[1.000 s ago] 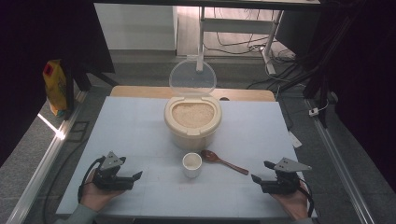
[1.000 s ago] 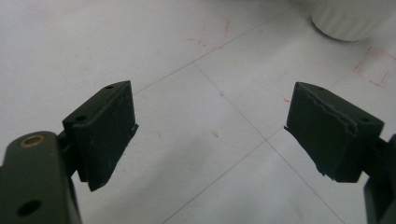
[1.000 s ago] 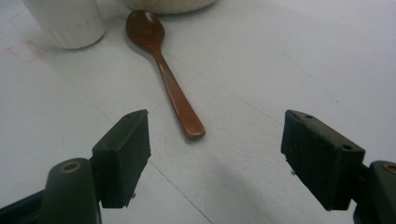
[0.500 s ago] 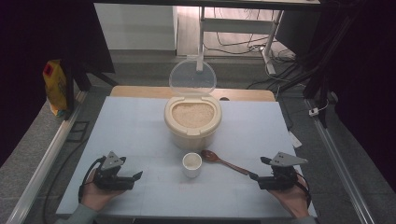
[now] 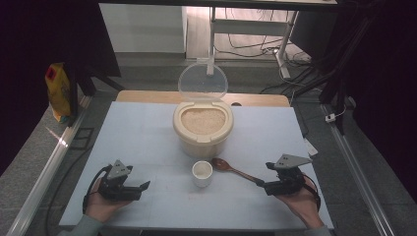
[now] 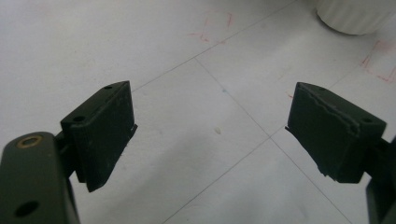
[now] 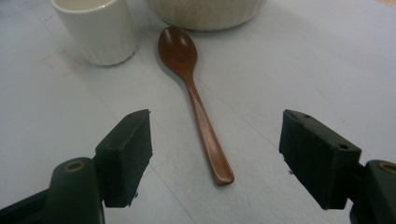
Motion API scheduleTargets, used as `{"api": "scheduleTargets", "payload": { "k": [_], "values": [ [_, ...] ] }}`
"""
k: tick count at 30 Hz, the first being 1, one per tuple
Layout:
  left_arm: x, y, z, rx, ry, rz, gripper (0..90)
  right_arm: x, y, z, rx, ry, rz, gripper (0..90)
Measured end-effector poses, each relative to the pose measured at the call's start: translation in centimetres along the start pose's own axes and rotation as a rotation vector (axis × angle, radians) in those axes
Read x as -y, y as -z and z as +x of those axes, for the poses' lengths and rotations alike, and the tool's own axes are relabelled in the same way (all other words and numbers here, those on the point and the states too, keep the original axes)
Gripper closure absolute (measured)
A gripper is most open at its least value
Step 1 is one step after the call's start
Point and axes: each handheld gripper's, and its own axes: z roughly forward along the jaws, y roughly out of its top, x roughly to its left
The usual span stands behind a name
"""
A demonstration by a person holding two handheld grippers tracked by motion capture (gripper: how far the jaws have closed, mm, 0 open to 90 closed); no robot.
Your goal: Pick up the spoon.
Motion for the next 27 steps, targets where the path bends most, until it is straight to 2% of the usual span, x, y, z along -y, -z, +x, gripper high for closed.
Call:
{"api": "scheduleTargets", "payload": {
  "k": [13,27],
  "values": [
    [0.1,-0.1,0.1,0.0,-0.001,0.007,14.4,-2.0,-2.0,0.5,-0.03,0.03,0.089,26.3],
    [0.2,-0.1,0.2,-0.004,-0.001,0.012,14.3,-3.7,-3.7,0.8,-0.052,0.085,0.186,27.1]
  ]
}}
